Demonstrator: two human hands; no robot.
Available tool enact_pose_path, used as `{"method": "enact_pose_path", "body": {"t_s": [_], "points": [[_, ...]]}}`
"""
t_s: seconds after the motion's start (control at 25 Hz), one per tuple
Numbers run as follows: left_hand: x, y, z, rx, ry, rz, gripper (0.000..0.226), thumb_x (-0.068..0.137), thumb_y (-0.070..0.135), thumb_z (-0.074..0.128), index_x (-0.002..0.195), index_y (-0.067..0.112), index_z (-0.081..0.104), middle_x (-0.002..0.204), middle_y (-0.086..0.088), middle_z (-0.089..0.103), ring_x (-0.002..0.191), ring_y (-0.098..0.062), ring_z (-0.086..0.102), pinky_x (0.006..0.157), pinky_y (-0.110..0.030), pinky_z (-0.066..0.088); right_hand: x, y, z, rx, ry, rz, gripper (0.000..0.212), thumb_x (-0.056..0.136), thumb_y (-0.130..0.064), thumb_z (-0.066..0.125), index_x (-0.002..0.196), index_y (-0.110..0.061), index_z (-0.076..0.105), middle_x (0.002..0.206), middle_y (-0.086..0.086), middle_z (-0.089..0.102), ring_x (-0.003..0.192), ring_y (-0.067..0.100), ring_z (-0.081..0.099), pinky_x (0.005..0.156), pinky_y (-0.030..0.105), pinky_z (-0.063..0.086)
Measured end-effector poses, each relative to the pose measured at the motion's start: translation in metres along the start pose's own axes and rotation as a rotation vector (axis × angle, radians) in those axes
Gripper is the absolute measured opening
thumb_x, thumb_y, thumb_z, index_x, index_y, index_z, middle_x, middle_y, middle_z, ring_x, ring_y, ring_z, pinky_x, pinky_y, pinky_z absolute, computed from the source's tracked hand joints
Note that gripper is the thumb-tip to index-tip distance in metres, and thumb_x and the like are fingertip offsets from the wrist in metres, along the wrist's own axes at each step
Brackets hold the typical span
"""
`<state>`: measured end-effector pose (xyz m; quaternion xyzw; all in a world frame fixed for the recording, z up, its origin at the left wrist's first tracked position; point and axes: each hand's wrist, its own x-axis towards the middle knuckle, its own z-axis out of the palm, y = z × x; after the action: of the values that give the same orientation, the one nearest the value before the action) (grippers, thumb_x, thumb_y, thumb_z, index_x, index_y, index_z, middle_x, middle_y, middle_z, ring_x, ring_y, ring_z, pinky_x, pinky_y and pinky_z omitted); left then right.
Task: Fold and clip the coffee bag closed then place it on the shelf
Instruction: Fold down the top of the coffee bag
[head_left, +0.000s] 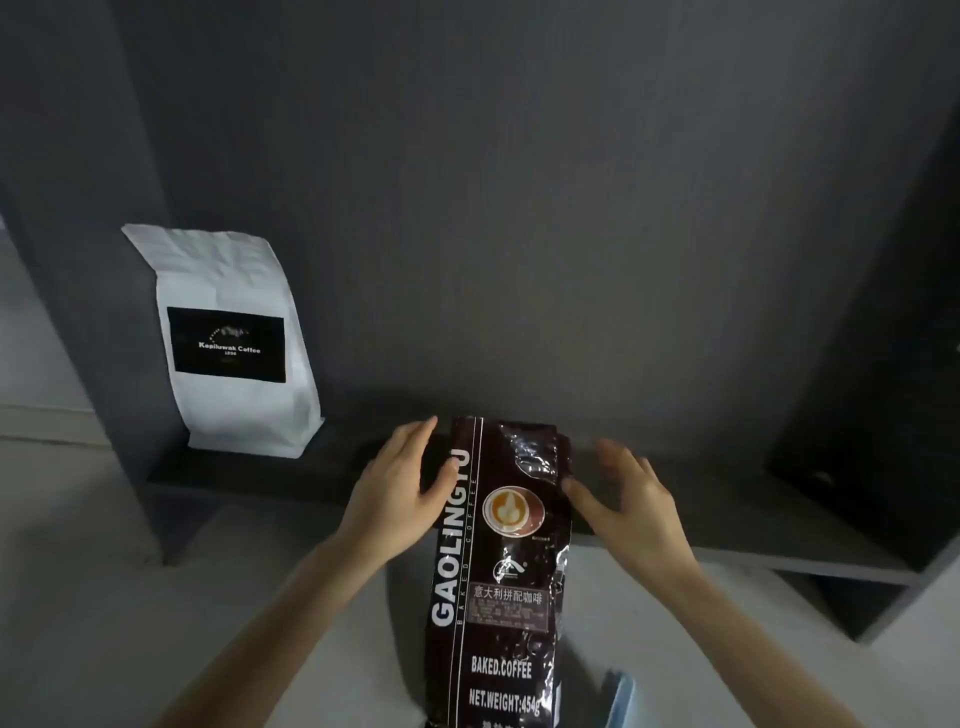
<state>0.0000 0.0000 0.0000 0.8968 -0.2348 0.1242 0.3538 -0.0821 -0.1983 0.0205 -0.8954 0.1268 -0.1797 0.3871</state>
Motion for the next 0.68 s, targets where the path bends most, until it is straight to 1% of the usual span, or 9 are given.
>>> {"method": "enact_pose_path", "body": {"t_s": [0.08,0.12,0.2,0.32,0.48,0.52,0.6,0.64,0.68], "points": [[-0.001,-0.005,0.007,-0.012,-0.034,-0.022,0.060,0.086,0.041,0.043,0.134,0.008,0.031,0.138,-0.008,0.043,0.123,-0.021,0.047,0.101,-0.037,0.040,0.002,0.004,0.007,0.032,-0.005,0.007,0.053,0.079,-0.027,0.064,0.127,-0.018,0.042,0.120,0.008,0.051,0.107,0.019,0.050,0.084,0.022,0.033],[-0.004,-0.006,0.011,-0.009,-0.059,-0.022,0.056,0.087,0.037,0.044,0.135,0.009,0.031,0.138,-0.008,0.043,0.124,-0.021,0.046,0.103,-0.039,0.040,0.002,0.007,0.011,0.040,-0.017,0.014,0.052,0.080,-0.026,0.063,0.126,-0.019,0.042,0.118,0.007,0.051,0.105,0.017,0.050,0.083,0.020,0.032],[-0.009,-0.006,0.018,-0.033,-0.101,-0.025,0.051,0.089,0.031,0.044,0.134,0.012,0.032,0.135,-0.006,0.046,0.121,-0.020,0.048,0.102,-0.038,0.040,0.001,0.010,0.019,0.066,-0.050,0.028,0.048,0.080,-0.026,0.063,0.124,-0.020,0.044,0.118,0.006,0.056,0.106,0.018,0.053,0.084,0.023,0.037],[-0.012,-0.004,0.021,-0.080,-0.109,-0.023,0.047,0.089,0.025,0.046,0.133,0.016,0.034,0.124,-0.005,0.055,0.111,-0.018,0.054,0.096,-0.033,0.044,0.001,0.016,0.028,0.094,-0.065,0.055,0.044,0.080,-0.026,0.061,0.121,-0.022,0.046,0.115,0.009,0.060,0.104,0.021,0.057,0.086,0.029,0.043],[-0.016,-0.007,0.025,-0.157,-0.138,-0.040,0.053,0.087,0.028,0.048,0.136,0.024,0.026,0.121,-0.001,0.058,0.098,-0.014,0.061,0.089,-0.042,0.053,-0.003,0.017,0.032,0.129,-0.078,0.083,0.042,0.081,-0.024,0.061,0.121,-0.021,0.047,0.114,0.009,0.061,0.102,0.021,0.058,0.085,0.029,0.045],[-0.018,-0.008,0.025,-0.163,-0.148,-0.043,0.056,0.087,0.028,0.048,0.137,0.025,0.023,0.123,-0.001,0.057,0.098,-0.015,0.061,0.089,-0.043,0.053,-0.004,0.017,0.033,0.140,-0.074,0.090,0.043,0.081,-0.024,0.061,0.121,-0.021,0.048,0.114,0.009,0.061,0.101,0.020,0.059,0.085,0.028,0.045],[-0.020,-0.007,0.026,-0.162,-0.175,-0.047,0.061,0.086,0.028,0.048,0.139,0.023,0.017,0.130,-0.002,0.053,0.109,-0.016,0.057,0.095,-0.043,0.049,-0.007,0.016,0.032,0.174,-0.054,0.100,0.042,0.081,-0.023,0.061,0.121,-0.021,0.048,0.115,0.008,0.060,0.098,0.019,0.059,0.083,0.026,0.043],[-0.022,-0.006,0.026,-0.175,-0.189,-0.055,0.063,0.087,0.027,0.048,0.140,0.023,0.014,0.134,-0.002,0.050,0.114,-0.015,0.054,0.099,-0.041,0.046,-0.010,0.014,0.031,0.182,-0.041,0.102,0.042,0.081,-0.022,0.061,0.121,-0.020,0.049,0.115,0.008,0.059,0.098,0.019,0.058,0.083,0.026,0.043],[-0.026,-0.003,0.026,-0.204,-0.197,-0.062,0.065,0.087,0.026,0.048,0.141,0.022,0.012,0.138,-0.002,0.047,0.118,-0.013,0.051,0.103,-0.035,0.043,-0.014,0.012,0.030,0.205,-0.027,0.104,0.041,0.081,-0.020,0.061,0.121,-0.019,0.049,0.116,0.008,0.057,0.097,0.019,0.057,0.084,0.026,0.042]]}}
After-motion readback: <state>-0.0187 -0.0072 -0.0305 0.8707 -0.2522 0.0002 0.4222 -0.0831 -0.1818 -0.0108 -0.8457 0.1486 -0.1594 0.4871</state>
